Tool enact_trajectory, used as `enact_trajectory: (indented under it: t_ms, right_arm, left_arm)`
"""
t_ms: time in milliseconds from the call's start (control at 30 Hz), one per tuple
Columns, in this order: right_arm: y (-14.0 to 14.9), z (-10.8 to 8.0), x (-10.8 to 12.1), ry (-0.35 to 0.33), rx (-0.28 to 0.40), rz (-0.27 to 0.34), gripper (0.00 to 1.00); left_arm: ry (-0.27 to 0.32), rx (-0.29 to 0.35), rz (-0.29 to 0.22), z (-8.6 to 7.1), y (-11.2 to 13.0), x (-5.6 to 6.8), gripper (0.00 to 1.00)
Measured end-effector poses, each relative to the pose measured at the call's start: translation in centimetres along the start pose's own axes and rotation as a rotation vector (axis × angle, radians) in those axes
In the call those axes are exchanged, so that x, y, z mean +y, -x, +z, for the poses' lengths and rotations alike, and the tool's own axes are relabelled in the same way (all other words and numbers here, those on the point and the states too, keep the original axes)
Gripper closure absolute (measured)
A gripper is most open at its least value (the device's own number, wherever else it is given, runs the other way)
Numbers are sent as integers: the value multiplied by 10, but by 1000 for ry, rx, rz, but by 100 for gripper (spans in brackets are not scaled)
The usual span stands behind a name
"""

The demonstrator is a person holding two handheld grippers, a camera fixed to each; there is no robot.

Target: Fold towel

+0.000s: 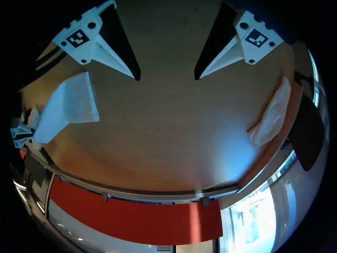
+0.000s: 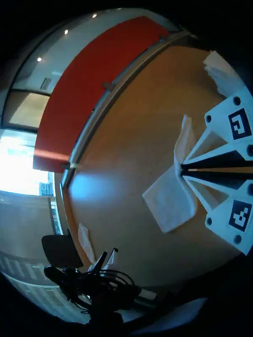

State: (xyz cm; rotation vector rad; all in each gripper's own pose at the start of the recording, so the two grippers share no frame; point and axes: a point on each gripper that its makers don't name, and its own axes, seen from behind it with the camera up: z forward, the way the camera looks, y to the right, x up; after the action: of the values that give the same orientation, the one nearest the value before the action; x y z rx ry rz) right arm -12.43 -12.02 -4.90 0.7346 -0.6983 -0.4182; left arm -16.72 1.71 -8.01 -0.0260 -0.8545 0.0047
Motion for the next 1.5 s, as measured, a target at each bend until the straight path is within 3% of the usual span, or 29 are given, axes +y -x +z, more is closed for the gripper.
enact_trajectory:
  t_ms: [633,1000,1200,1233,1500]
  right_arm:
    - [-23,42,-71,-138,2,-55,90]
    - [-10,71,-110,-228,-47,-65,90]
    - [5,81,-113,-226,-85,-47,29]
    - [5,81,-112,-222,-85,-45,25]
    - [8,76,-100,-198,-86,-27,25]
  left_arm:
    - [-20,21,-30,-13,1,-18,6]
    - [-44,19,-54,-20,11,-32,6]
    - [-58,13,-63,-23,17,-39,6]
    - [-59,13,-64,-23,18,-39,6]
    - [-58,14,-68,-22,16,-38,6]
